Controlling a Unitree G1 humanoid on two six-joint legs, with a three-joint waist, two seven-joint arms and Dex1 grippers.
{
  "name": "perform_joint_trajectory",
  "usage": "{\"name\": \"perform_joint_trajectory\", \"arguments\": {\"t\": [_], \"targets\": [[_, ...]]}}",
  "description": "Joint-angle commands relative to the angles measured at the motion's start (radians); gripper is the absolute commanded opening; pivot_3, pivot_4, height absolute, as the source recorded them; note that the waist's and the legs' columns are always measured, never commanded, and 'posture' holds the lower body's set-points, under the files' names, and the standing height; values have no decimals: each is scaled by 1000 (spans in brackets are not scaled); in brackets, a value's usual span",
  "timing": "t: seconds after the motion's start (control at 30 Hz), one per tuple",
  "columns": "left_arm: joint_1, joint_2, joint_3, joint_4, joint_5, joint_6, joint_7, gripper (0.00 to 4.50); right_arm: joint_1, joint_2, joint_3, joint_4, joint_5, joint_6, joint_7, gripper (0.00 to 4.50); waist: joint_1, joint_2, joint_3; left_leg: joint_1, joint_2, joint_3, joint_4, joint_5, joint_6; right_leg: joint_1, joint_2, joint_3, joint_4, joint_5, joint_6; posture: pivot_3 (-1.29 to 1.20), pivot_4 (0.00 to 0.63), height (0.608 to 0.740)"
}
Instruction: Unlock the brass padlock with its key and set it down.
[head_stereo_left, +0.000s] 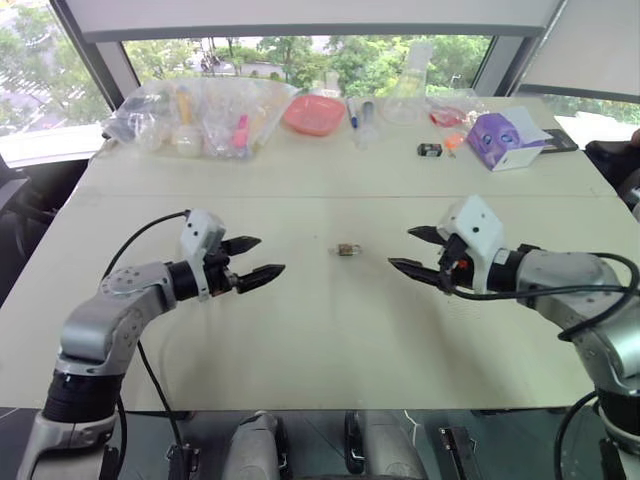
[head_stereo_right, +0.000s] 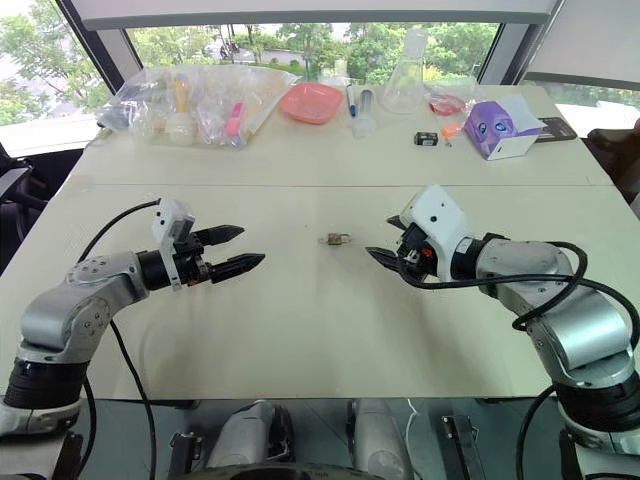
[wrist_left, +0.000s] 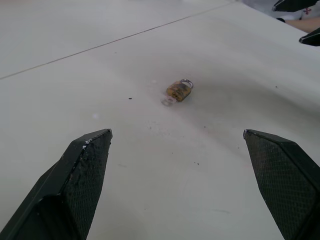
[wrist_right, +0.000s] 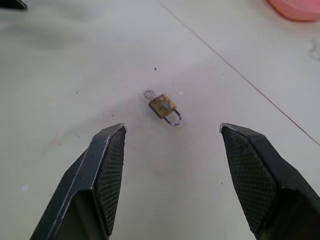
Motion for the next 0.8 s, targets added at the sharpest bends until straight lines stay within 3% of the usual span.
{"name": "perform_joint_trajectory", "arguments": {"t": [0.03,0.27,0.4,0.8], "targets": [[-67,69,-34,31,45,-57,-98,4374,-98,-1,85,84,-35,17,21,3092,-3,0,0,0,0,0,0,0,0,0,0,0,0,0,0,0,150,733],[-182,185,-78,82,51,-52,-274,4374,-347,100,320,369,-143,-73,137,3092,-4,0,0,-1,0,3,0,0,0,-1,0,0,0,0,0,0,150,733],[-210,191,-77,82,63,-54,-280,4374,-420,161,428,545,-229,-179,212,3092,-1,0,0,-1,0,5,-1,0,0,-2,0,0,0,0,0,0,150,733],[-172,145,-54,-32,25,32,-179,4374,-548,324,488,1008,-422,-483,315,3092,-7,1,0,-1,1,6,0,0,-1,-2,0,0,1,0,0,0,150,733]]}}
